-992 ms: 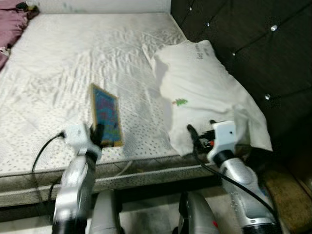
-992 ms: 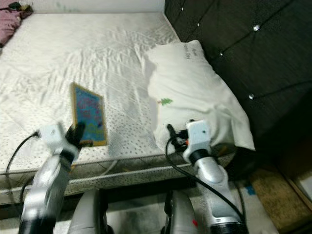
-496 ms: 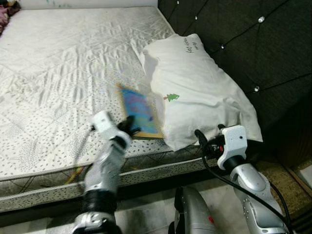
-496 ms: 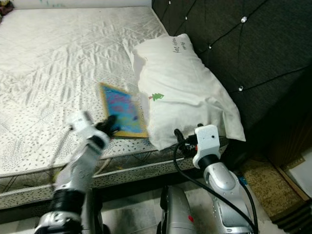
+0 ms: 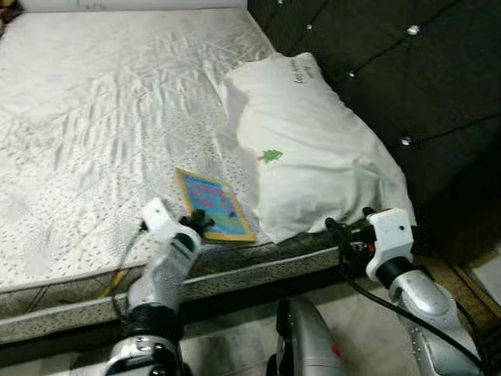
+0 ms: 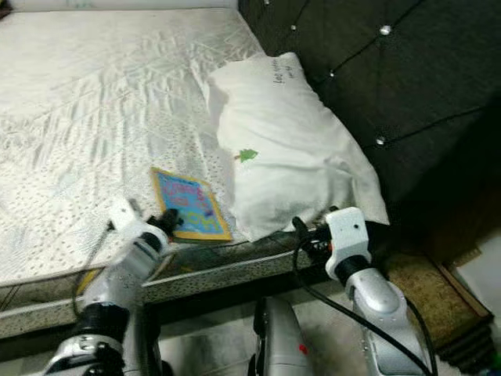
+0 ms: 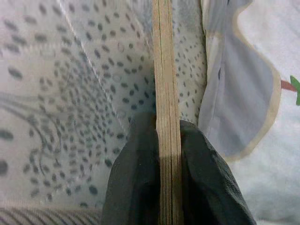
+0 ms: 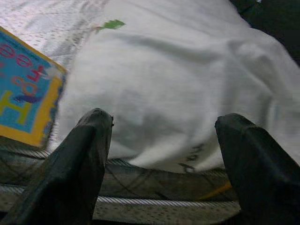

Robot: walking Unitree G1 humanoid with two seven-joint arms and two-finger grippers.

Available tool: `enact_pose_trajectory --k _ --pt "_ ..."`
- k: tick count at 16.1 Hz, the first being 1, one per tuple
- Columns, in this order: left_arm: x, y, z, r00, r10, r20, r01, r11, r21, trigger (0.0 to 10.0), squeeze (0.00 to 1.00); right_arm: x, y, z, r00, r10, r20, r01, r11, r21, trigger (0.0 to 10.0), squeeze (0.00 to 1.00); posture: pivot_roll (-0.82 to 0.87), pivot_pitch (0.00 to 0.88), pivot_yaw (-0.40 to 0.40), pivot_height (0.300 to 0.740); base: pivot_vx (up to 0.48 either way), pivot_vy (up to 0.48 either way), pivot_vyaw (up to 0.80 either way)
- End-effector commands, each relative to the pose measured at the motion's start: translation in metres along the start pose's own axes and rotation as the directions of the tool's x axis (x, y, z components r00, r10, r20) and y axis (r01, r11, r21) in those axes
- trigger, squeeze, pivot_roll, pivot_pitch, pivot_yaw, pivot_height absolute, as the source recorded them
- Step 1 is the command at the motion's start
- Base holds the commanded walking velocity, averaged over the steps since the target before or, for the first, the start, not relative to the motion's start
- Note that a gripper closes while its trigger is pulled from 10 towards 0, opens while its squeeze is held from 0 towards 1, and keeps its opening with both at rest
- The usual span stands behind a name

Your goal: Clean up the room

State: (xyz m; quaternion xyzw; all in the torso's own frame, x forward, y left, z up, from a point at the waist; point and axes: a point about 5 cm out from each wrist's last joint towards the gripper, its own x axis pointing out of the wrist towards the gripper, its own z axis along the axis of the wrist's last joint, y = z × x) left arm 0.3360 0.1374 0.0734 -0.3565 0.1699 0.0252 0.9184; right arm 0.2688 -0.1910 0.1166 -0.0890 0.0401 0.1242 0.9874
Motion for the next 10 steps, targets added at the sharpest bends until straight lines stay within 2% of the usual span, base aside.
enact_pose_trajectory --k 1,3,7,10 --pt "0.000 0.008 0.008 1.000 0.013 0.014 -0.014 0.999 0.037 10.0 0.00 -0.002 -0.007 0.002 1.000 -0.024 -0.001 0.024 1.000 -0.006 10.0 0.00 -0.14 0.143 -0.079 0.565 0.000 0.000 0.00" --pt "0.005 0.019 0.013 1.000 0.019 -0.020 -0.017 0.997 0.080 10.0 0.00 0.000 0.000 0.002 1.000 -0.012 0.003 0.012 1.000 -0.001 10.0 0.00 -0.13 0.147 -0.086 0.565 0.000 0.000 0.00" --pt "0.015 0.026 0.028 0.999 0.024 -0.044 -0.018 0.989 0.146 10.0 0.00 0.000 0.005 0.008 1.000 0.012 0.021 -0.012 1.000 -0.025 10.0 0.00 -0.14 0.151 -0.089 0.565 0.000 0.000 0.00" --pt "0.018 0.028 0.021 0.993 0.007 -0.120 0.013 0.986 0.169 10.0 0.00 0.002 0.005 0.014 0.999 0.007 0.036 -0.006 1.000 -0.029 10.0 0.00 -0.15 0.152 -0.088 0.565 0.000 0.000 0.00"
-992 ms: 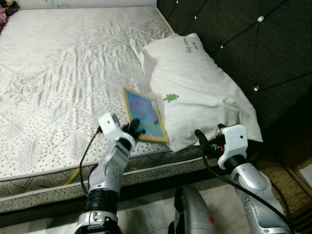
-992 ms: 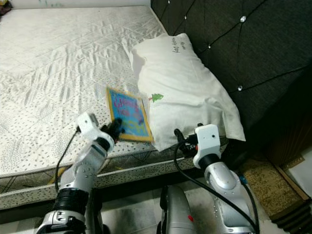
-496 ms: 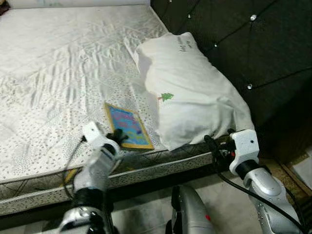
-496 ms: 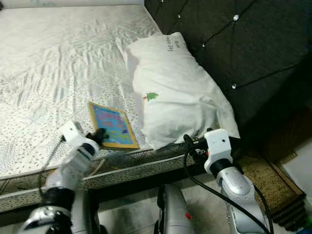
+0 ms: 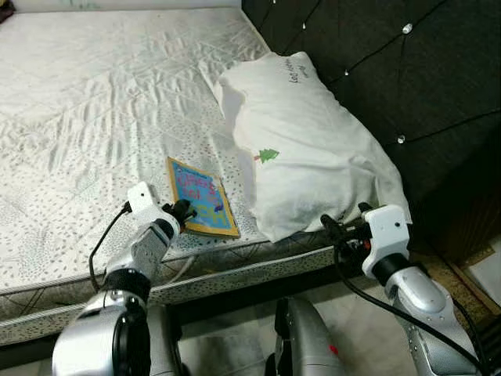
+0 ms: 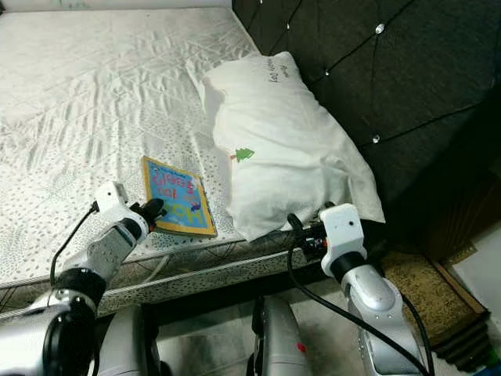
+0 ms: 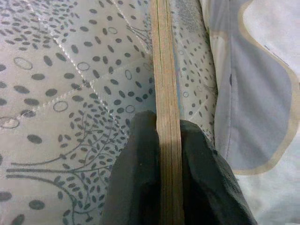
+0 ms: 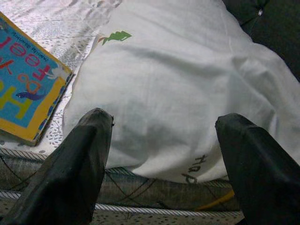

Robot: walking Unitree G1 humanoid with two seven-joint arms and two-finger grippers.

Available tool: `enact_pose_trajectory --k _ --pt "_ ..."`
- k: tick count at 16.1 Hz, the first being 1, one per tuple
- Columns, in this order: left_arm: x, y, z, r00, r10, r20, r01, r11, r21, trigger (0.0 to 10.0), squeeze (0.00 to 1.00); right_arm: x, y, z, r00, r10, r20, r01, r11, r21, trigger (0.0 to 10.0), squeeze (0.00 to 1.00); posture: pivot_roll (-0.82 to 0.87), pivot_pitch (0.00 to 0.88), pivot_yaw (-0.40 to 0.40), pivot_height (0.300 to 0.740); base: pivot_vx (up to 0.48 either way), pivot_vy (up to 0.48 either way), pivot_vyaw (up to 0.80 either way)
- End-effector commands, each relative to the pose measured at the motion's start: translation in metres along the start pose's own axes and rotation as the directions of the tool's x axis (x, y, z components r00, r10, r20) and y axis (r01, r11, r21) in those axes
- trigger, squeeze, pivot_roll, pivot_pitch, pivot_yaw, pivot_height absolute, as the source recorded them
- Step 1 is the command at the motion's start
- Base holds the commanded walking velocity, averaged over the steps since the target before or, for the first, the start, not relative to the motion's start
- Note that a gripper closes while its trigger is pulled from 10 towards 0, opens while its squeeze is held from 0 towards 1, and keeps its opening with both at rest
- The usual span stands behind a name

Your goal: Clean up the room

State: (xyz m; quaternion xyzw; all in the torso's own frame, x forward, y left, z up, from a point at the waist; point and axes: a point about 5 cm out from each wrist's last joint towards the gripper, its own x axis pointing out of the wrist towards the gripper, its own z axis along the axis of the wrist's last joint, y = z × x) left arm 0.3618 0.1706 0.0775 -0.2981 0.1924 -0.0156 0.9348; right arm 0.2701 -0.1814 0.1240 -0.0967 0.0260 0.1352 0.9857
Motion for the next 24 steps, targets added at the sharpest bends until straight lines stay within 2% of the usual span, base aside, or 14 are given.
enact_pose_trajectory --k 1,2,3,4,8,10,14,19,20,21,22,24 --pt "-0.002 0.008 -0.017 0.996 0.023 -0.084 -0.022 1.000 0.020 10.0 0.00 -0.001 -0.002 0.006 1.000 -0.015 0.011 0.015 1.000 -0.009 10.0 0.00 -0.15 0.152 -0.088 0.565 0.000 0.000 0.00" --pt "-0.003 0.008 -0.022 0.993 0.006 -0.119 -0.005 1.000 0.011 10.0 0.00 -0.001 -0.001 0.007 1.000 -0.015 0.014 0.015 1.000 -0.009 10.0 0.00 -0.15 0.152 -0.088 0.565 0.000 0.000 0.00" --pt "-0.003 0.009 -0.029 0.988 -0.005 -0.157 0.006 1.000 0.005 10.0 0.35 -0.001 0.000 0.009 1.000 -0.013 0.018 0.013 1.000 -0.008 10.0 0.00 -0.17 0.154 -0.089 0.565 0.000 0.000 0.00" --pt "-0.005 0.014 -0.033 0.981 0.022 -0.191 -0.015 0.999 0.037 10.0 1.00 0.000 0.000 0.010 1.000 -0.010 0.021 0.011 1.000 -0.008 10.0 0.00 -0.17 0.154 -0.089 0.565 0.000 0.000 0.00" --pt "-0.008 0.030 -0.018 0.982 0.135 -0.132 -0.120 0.986 0.118 10.0 1.00 0.001 0.000 0.011 1.000 -0.010 0.023 0.011 1.000 -0.008 10.0 0.00 -0.17 0.156 -0.089 0.565 0.000 0.000 0.00" --pt "-0.015 0.052 -0.004 0.963 0.256 -0.086 -0.226 0.938 0.265 10.0 1.00 0.000 0.002 0.010 1.000 -0.007 0.016 0.007 1.000 -0.009 10.0 0.00 -0.17 0.157 -0.088 0.565 0.000 0.000 0.00" --pt "-0.021 0.068 0.010 0.945 0.326 -0.018 -0.305 0.901 0.308 10.0 1.00 -0.001 0.001 0.008 1.000 -0.012 0.009 0.012 1.000 -0.010 10.0 0.00 -0.18 0.161 -0.087 0.565 0.000 0.000 0.00" --pt "-0.022 0.070 0.013 0.943 0.331 -0.010 -0.301 0.871 0.389 10.0 1.00 0.002 0.004 0.008 1.000 -0.003 0.009 0.003 1.000 -0.007 10.0 0.00 -0.17 0.160 -0.089 0.565 0.000 0.000 0.00" --pt "-0.021 0.066 0.020 0.946 0.324 0.031 -0.305 0.850 0.431 10.0 1.00 0.002 0.005 0.008 1.000 -0.004 0.012 0.004 1.000 -0.006 10.0 0.00 -0.17 0.156 -0.083 0.565 0.000 0.000 0.00" --pt "-0.020 0.064 0.022 0.946 0.321 0.046 -0.308 0.846 0.436 10.0 1.00 0.003 0.005 0.008 1.000 -0.005 0.013 0.005 1.000 -0.005 10.0 0.00 -0.17 0.156 -0.083 0.565 0.000 0.000 0.00" --pt "-0.018 0.058 0.030 0.947 0.303 0.108 -0.319 0.849 0.420 10.0 1.00 0.004 0.004 0.008 1.000 -0.013 0.018 0.013 1.000 0.003 10.0 0.00 -0.15 0.149 -0.072 0.565 0.000 0.000 0.00" --pt "-0.019 0.057 0.035 0.930 0.306 0.205 -0.364 0.844 0.393 10.0 1.00 0.009 0.009 0.009 0.999 -0.018 0.034 0.017 0.999 0.031 10.0 0.00 -0.11 0.141 -0.064 0.565 0.000 0.000 0.00"
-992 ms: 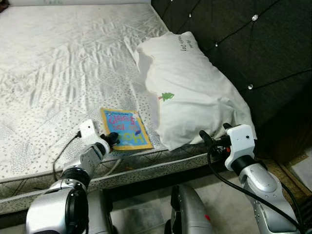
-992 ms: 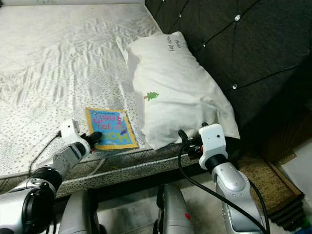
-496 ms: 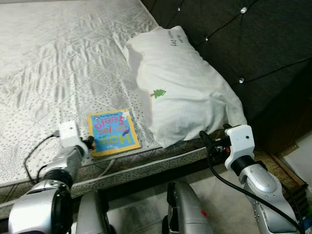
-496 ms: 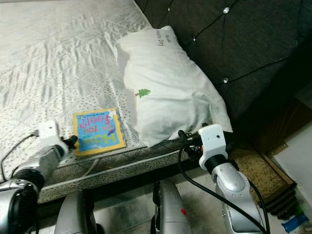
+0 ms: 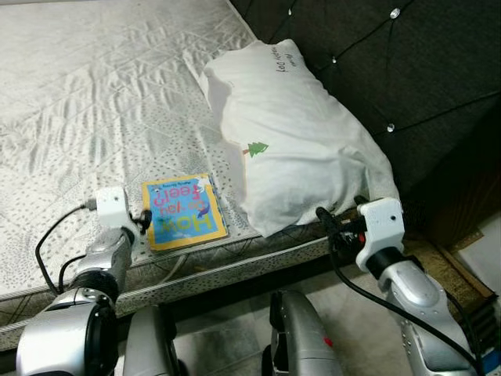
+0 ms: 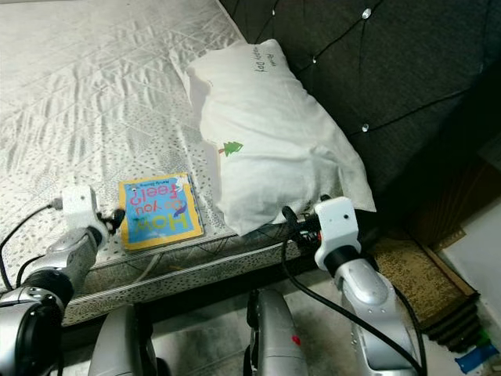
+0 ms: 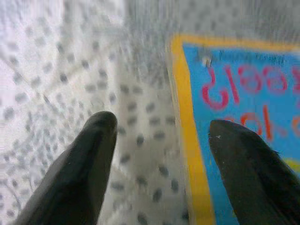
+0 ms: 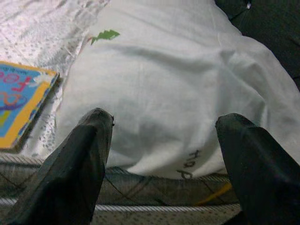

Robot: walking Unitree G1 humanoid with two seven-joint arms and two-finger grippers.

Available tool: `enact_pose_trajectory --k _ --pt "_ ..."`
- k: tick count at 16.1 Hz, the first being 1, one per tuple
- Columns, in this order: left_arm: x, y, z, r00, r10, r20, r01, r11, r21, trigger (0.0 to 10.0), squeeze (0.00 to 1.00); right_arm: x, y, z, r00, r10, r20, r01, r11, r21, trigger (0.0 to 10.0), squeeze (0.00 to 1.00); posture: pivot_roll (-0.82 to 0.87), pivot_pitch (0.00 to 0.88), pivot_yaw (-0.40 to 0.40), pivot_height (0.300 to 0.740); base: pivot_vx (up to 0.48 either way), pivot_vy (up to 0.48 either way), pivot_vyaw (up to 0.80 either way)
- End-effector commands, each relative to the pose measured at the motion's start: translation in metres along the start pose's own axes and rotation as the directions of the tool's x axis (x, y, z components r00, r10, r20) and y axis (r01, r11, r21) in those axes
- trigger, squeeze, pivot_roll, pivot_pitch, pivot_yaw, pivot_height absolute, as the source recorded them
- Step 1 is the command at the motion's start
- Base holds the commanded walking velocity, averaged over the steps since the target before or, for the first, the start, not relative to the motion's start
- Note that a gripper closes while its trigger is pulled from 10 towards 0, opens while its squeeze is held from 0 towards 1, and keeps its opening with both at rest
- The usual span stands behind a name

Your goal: Clean up the room

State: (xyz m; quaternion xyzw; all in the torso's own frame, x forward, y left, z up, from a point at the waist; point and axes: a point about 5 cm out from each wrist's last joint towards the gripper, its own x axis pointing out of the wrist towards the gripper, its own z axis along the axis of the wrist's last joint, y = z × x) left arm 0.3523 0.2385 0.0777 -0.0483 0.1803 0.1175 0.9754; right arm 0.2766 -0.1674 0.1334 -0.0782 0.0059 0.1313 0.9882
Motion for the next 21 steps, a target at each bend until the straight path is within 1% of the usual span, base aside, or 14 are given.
enact_pose_trajectory --k 1,5,6,7,8,9,11,14,15,16,17,18,19,21 --pt "-0.002 0.003 0.001 0.998 0.032 0.048 -0.032 0.999 -0.008 10.0 1.00 0.002 0.002 -0.003 1.000 -0.001 -0.005 0.001 1.000 0.011 10.0 0.00 -0.10 0.139 -0.063 0.565 0.000 0.000 0.00" --pt "-0.024 0.020 -0.023 0.975 0.143 0.171 -0.142 0.990 -0.017 10.0 1.00 0.009 0.013 -0.004 1.000 0.025 0.007 -0.025 0.998 0.062 10.0 0.00 -0.05 0.126 -0.048 0.565 0.000 0.000 0.00" --pt "-0.041 0.018 -0.028 0.960 0.142 0.241 -0.142 0.990 -0.014 10.0 1.00 0.011 0.013 -0.005 1.000 0.015 0.005 -0.016 0.996 0.090 10.0 0.00 -0.05 0.126 -0.048 0.565 0.000 0.000 0.00" --pt "-0.064 0.007 -0.027 0.938 0.083 0.336 -0.097 0.995 0.023 10.0 1.00 0.015 0.016 -0.004 1.000 0.023 0.011 -0.025 0.981 0.193 10.0 0.00 -0.02 0.118 -0.044 0.565 0.000 0.000 0.00" --pt "-0.079 -0.003 -0.025 0.921 0.040 0.387 -0.060 0.997 0.041 10.0 1.00 0.016 0.018 -0.004 1.000 0.023 0.015 -0.025 0.976 0.217 10.0 0.00 -0.01 0.114 -0.045 0.565 0.000 0.000 0.00" --pt "-0.084 -0.007 -0.023 0.913 0.014 0.407 -0.041 0.997 0.058 10.0 1.00 0.017 0.019 -0.004 1.000 0.024 0.015 -0.027 0.974 0.224 10.0 0.00 0.00 0.109 -0.046 0.565 0.000 0.000 0.00" --pt "-0.102 -0.028 -0.009 0.853 -0.155 0.499 0.084 0.983 0.163 10.0 1.00 0.027 0.029 -0.001 0.998 0.044 0.034 -0.051 0.969 0.240 10.0 0.00 0.03 0.093 -0.043 0.565 0.000 0.000 0.00" --pt "-0.109 -0.035 0.002 0.845 -0.222 0.487 0.116 0.964 0.240 10.0 1.00 0.035 0.031 0.008 0.996 0.044 0.071 -0.061 0.965 0.255 10.0 0.00 0.05 0.096 -0.042 0.565 0.000 0.000 0.00" --pt "-0.113 -0.038 0.004 0.856 -0.207 0.473 0.067 0.953 0.295 10.0 1.00 0.037 0.030 0.010 0.996 0.041 0.080 -0.061 0.961 0.269 10.0 0.00 0.06 0.104 -0.046 0.565 0.000 0.000 0.00" --pt "-0.114 -0.038 0.006 0.866 -0.194 0.461 0.031 0.941 0.337 10.0 0.62 0.039 0.030 0.011 0.996 0.039 0.082 -0.060 0.960 0.273 10.0 0.00 0.06 0.109 -0.049 0.565 0.000 0.000 0.00" --pt "-0.115 -0.041 0.009 0.860 -0.228 0.457 0.054 0.931 0.362 10.0 0.00 0.040 0.031 0.012 0.995 0.040 0.089 -0.063 0.958 0.281 10.0 0.00 0.06 0.114 -0.050 0.565 0.000 0.000 0.00" --pt "-0.120 -0.045 0.012 0.845 -0.285 0.452 0.099 0.915 0.391 10.0 0.00 0.040 0.033 0.013 0.994 0.041 0.100 -0.068 0.955 0.288 10.0 0.00 0.06 0.112 -0.050 0.565 0.000 0.000 0.00" --pt "-0.125 -0.053 0.013 0.818 -0.377 0.434 0.224 0.905 0.363 10.0 0.00 0.040 0.036 0.013 0.994 0.035 0.104 -0.065 0.952 0.300 10.0 0.00 0.06 0.106 -0.048 0.565 0.000 0.000 0.00" --pt "-0.125 -0.057 0.000 0.861 -0.329 0.387 0.244 0.936 0.252 10.0 0.00 0.040 0.041 0.012 0.993 0.036 0.109 -0.067 0.950 0.306 10.0 0.00 0.05 0.083 -0.025 0.565 0.000 0.000 0.00"
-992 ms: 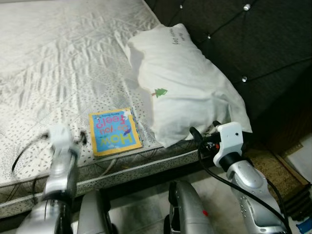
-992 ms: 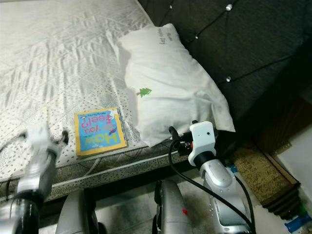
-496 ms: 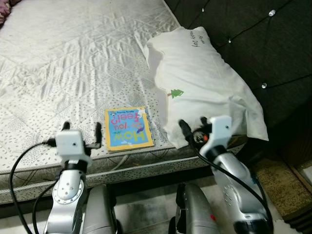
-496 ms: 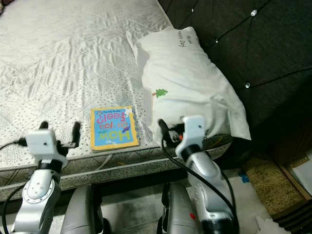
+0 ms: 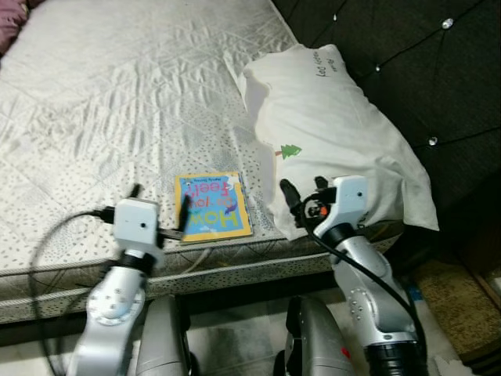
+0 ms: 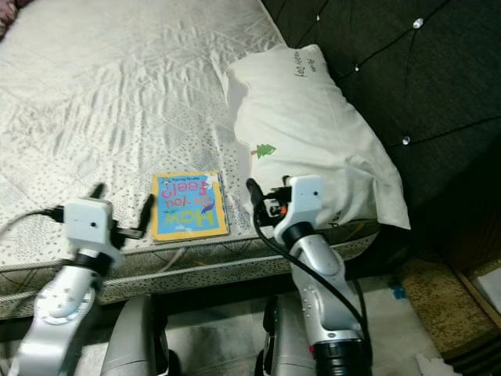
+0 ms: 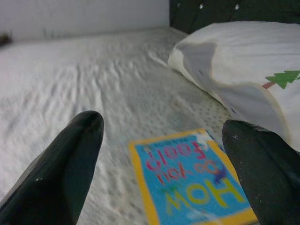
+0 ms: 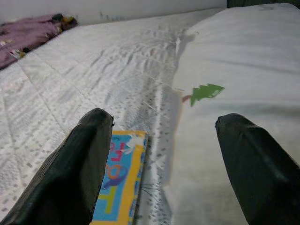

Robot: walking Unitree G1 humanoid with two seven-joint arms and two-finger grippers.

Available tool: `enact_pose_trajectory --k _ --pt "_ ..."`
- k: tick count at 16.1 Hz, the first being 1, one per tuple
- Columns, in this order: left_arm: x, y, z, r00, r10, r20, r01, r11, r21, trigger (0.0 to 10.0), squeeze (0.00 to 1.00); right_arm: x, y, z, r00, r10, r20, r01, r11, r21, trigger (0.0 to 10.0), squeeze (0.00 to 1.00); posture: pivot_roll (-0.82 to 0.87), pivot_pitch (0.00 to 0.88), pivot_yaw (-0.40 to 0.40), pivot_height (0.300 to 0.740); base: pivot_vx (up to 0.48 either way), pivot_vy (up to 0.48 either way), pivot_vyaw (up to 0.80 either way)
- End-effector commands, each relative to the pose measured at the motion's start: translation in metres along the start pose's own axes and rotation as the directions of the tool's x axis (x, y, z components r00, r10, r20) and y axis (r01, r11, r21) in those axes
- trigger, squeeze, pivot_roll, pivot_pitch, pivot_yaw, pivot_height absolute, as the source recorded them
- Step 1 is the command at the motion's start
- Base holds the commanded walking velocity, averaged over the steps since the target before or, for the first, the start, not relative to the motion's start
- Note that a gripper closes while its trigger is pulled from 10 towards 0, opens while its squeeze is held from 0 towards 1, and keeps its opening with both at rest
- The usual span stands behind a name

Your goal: Clean up the room

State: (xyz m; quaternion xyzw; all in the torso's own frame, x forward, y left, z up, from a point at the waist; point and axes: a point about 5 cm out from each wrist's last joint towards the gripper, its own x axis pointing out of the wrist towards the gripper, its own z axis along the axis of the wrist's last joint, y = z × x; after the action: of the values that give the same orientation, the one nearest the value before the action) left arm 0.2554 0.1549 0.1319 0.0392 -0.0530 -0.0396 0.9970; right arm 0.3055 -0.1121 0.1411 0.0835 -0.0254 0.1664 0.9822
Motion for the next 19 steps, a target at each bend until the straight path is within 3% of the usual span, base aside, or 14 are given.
enact_pose_trajectory --k 1,2,3,4,5,7,11,12,13,18,19 --pt "-0.006 0.000 -0.009 0.998 0.054 -0.038 -0.055 0.998 -0.041 2.4 0.00 -0.003 -0.004 -0.002 1.000 -0.027 0.001 0.027 1.000 0.005 10.0 0.00 0.03 0.076 -0.018 0.565 0.000 0.000 0.00" --pt "-0.007 0.000 -0.011 0.995 0.094 -0.038 -0.097 0.993 -0.072 0.0 0.00 -0.003 -0.005 -0.001 0.999 -0.035 0.006 0.035 0.999 0.003 10.0 0.00 0.03 0.073 -0.017 0.565 0.000 0.000 0.00" --pt "-0.007 0.000 -0.010 0.993 0.109 -0.034 -0.112 0.991 -0.080 0.0 0.00 -0.003 -0.006 0.000 0.999 -0.039 0.009 0.039 0.999 0.000 10.0 0.00 0.02 0.070 -0.018 0.565 0.000 0.000 0.00" --pt "-0.010 0.008 -0.013 0.972 0.229 -0.050 -0.233 0.968 -0.095 0.0 0.00 -0.004 -0.011 0.002 0.999 -0.052 0.016 0.052 0.999 -0.002 10.0 0.00 0.02 0.065 -0.019 0.565 0.000 0.000 0.00" --pt "-0.011 0.012 -0.014 0.968 0.244 -0.055 -0.248 0.964 -0.096 0.0 0.00 -0.004 -0.011 0.003 0.999 -0.050 0.019 0.050 0.999 -0.005 10.0 0.00 0.03 0.062 -0.020 0.565 0.000 0.000 0.00" --pt "-0.011 0.013 -0.012 0.972 0.227 -0.051 -0.231 0.968 -0.094 0.0 0.00 -0.003 -0.011 0.003 0.998 -0.050 0.025 0.050 0.999 -0.004 10.0 0.00 0.04 0.064 -0.023 0.565 0.000 0.000 0.00" --pt "-0.006 0.008 -0.011 0.978 0.204 -0.048 -0.207 0.973 -0.104 0.0 0.00 0.001 -0.006 0.009 0.998 -0.044 0.049 0.044 0.999 0.004 10.0 0.00 0.03 0.065 -0.016 0.620 0.000 0.000 0.00" --pt "-0.005 0.006 -0.012 0.980 0.191 -0.049 -0.196 0.974 -0.115 2.0 0.00 0.000 -0.006 0.009 0.998 -0.045 0.048 0.044 0.999 0.005 10.0 0.00 0.03 0.065 -0.016 0.630 0.000 0.000 0.00" --pt "-0.005 0.005 -0.011 0.980 0.193 -0.046 -0.197 0.975 -0.106 10.0 0.00 -0.001 -0.007 0.008 0.998 -0.043 0.045 0.043 0.999 0.002 10.0 0.00 0.03 0.065 -0.016 0.640 0.000 0.000 0.00" --pt "-0.003 0.006 -0.013 0.977 0.204 -0.058 -0.209 0.972 -0.103 10.0 0.00 0.000 -0.008 0.010 0.998 -0.047 0.052 0.047 0.999 0.000 10.0 0.00 0.02 0.066 -0.016 0.690 0.000 0.000 0.00" --pt "-0.003 0.005 -0.012 0.979 0.195 -0.055 -0.201 0.972 -0.120 10.0 1.00 0.001 -0.007 0.010 0.998 -0.045 0.053 0.045 0.999 0.000 10.0 0.00 0.02 0.066 -0.016 0.700 0.000 0.000 0.00"
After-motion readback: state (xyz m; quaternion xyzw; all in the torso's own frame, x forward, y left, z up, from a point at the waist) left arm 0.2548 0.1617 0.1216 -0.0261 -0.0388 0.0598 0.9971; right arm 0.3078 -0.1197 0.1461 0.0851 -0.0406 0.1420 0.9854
